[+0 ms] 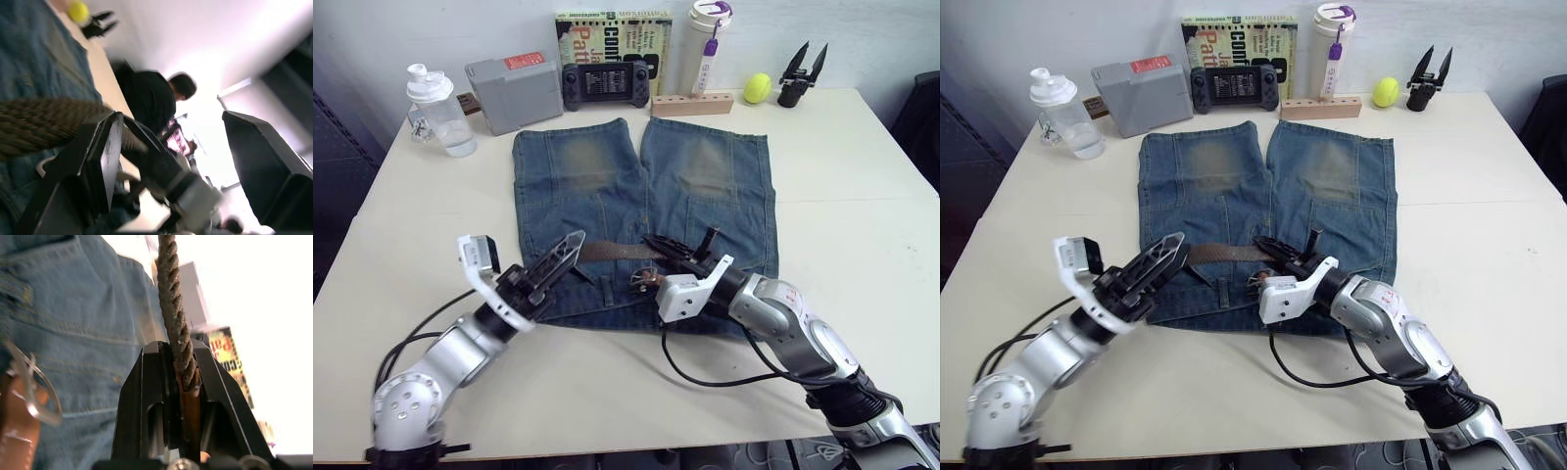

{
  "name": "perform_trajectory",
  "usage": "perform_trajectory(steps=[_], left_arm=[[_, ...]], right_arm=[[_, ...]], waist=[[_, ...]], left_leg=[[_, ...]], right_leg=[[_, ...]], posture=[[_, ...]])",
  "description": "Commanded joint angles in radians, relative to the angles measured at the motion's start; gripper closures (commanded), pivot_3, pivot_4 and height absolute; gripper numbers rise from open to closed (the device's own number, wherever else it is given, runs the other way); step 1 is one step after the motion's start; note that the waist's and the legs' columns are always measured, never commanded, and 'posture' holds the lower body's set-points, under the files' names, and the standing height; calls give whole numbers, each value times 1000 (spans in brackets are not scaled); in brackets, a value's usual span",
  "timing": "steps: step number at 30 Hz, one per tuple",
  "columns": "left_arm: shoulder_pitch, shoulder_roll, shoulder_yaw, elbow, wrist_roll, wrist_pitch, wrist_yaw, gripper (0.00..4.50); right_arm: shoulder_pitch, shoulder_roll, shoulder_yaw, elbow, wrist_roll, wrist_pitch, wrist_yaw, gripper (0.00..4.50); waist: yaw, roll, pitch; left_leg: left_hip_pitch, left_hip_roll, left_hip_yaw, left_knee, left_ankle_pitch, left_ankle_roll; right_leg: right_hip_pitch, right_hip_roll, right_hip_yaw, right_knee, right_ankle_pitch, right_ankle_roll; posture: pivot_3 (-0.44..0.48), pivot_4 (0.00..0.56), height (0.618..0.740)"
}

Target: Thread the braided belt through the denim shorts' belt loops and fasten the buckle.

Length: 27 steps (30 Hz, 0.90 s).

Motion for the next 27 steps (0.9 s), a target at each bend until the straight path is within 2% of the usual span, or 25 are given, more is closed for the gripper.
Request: perform_trajectory(steps=[1, 3, 7, 11, 14, 17, 22, 27], left_arm=[[-25, -47, -54, -21, -113, -39, 164, 923], [-23, -74, -62, -34, -151, -54, 215, 923], [-3, -98, -43, -91, -164, -61, 218, 923], [106, -48, 10, -250, -164, -13, 1, 923], [185, 22, 6, -258, -164, 23, -57, 923], [204, 23, -29, -162, -164, -2, 51, 923], [118, 2, -110, -38, -163, -41, 234, 923], [53, -80, -115, -25, -164, -55, 261, 923]], right_arm=[[-3, 18, -3, -29, -16, -40, -12, 4500], [-4, 30, 0, -29, -27, -41, -11, 4500], [-2, 45, -15, -15, -57, -9, -11, 4500], [-18, 58, -21, 27, -84, 17, -25, 4500], [-31, 70, -17, 39, -91, 18, -31, 4500], [-35, 79, -17, 33, -88, 7, -37, 4500], [-19, 77, -16, -5, -77, -23, -36, 4500], [-10, 73, -8, -10, -80, -43, -27, 4500]], waist=[[-1, 0, 0], [-1, 0, 0], [-1, 0, 0], [-4, 0, 0], [-2, 1, -1], [1, 2, -1], [11, 2, -1], [11, 2, -2]], left_leg=[[0, 0, 0, 0, 0, 0], [0, 0, 0, 0, 0, 0], [0, 0, 0, 0, 0, 0], [0, 0, 1, 0, 0, 0], [0, 1, 1, 0, 0, 0], [0, 0, 1, 1, 0, 0], [0, 0, 0, 1, 0, 0], [0, 0, 0, 1, 0, 0]], right_leg=[[0, 0, 0, 0, 0, 0], [0, 0, 0, 0, 0, 0], [0, 0, 0, -1, 0, 0], [0, 1, 0, -1, 0, 0], [0, 2, 0, -2, -1, -1], [1, 2, 0, -1, -1, -1], [2, 1, 0, -2, -1, -1], [2, 2, 0, -2, -1, -1]], posture=[[0, 150, 726], [0, 150, 726], [0, 150, 726], [0, 150, 726], [0, 150, 726], [0, 150, 726], [0, 150, 726], [0, 150, 726]])
